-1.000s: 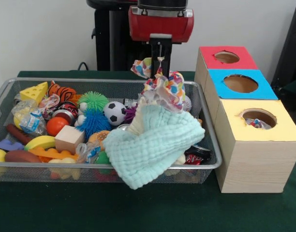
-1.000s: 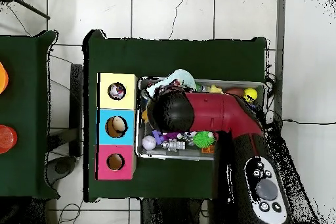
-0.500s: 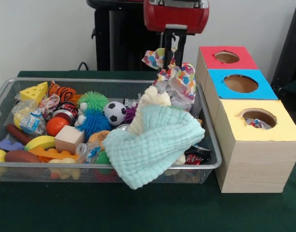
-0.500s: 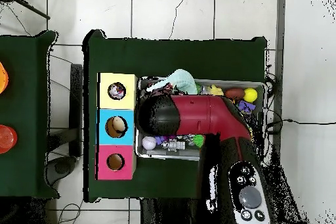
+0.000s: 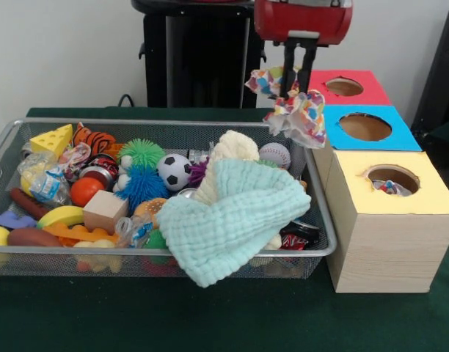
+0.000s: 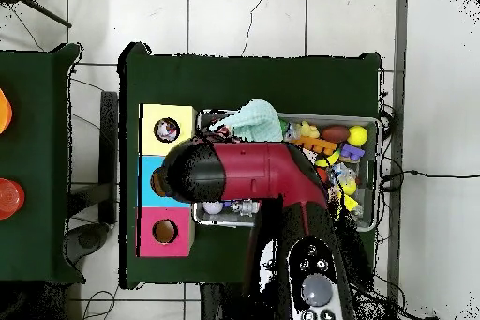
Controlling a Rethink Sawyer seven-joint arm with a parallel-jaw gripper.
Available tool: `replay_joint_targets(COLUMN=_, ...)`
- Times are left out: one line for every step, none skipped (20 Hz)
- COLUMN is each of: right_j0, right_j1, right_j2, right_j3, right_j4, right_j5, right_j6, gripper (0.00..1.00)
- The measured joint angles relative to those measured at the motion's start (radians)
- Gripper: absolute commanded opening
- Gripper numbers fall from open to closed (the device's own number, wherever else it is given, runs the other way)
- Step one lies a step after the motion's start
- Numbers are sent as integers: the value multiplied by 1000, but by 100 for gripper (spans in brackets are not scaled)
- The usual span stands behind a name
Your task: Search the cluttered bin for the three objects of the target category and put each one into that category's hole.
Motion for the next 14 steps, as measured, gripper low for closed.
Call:
replay_joint_targets(right_j0=16, right_j1=0, right_j2=-9, right_j3=0, right_j4=8, right_j5=0, right_j6=0, gripper=0)
replay_joint_targets(right_j0=42, right_j1=1, right_j2=-22, right_j3=0, right_j4=19, right_j5=0, right_j6=0, gripper=0)
replay_joint_targets(right_j0=52, right_j1=2, right_j2=-28, right_j3=0, right_j4=23, right_j5=0, right_j6=0, gripper=0)
replay_joint_targets(right_j0=61, right_j1=3, right_j2=-33, right_j3=0, right_j4=27, right_j5=0, right_j6=0, gripper=0)
replay_joint_targets(right_j0=65, right_j1=4, right_j2=-36, right_j3=0, right_j4=30, right_j5=0, right_j6=0, gripper=0)
replay_joint_targets(right_j0=83, right_j1=9, right_j2=-48, right_j3=0, right_j4=40, right_j5=0, right_j6=1, gripper=0)
replay_joint_targets(right_j0=92, right_j1=12, right_j2=-54, right_j3=0, right_j4=46, right_j5=0, right_j6=2, gripper=0)
replay_joint_targets(right_j0=99, right_j1=16, right_j2=-59, right_j3=0, right_j4=51, right_j5=0, right_j6=4, gripper=0)
replay_joint_targets(right_j0=106, right_j1=19, right_j2=-65, right_j3=0, right_j4=56, right_j5=0, right_j6=5, gripper=0)
replay_joint_targets(right_j0=114, right_j1=24, right_j2=-70, right_j3=-1, right_j4=60, right_j5=0, right_j6=7, gripper=0)
replay_joint_targets(right_j0=132, right_j1=35, right_j2=-84, right_j3=-3, right_j4=71, right_j5=0, right_j6=10, gripper=0)
replay_joint_targets(right_j0=140, right_j1=41, right_j2=-90, right_j3=-4, right_j4=75, right_j5=0, right_j6=11, gripper=0)
replay_joint_targets(right_j0=143, right_j1=44, right_j2=-94, right_j3=-5, right_j4=78, right_j5=0, right_j6=11, gripper=0)
replay_joint_targets(right_j0=155, right_j1=54, right_j2=-104, right_j3=-8, right_j4=87, right_j5=0, right_j6=12, gripper=0)
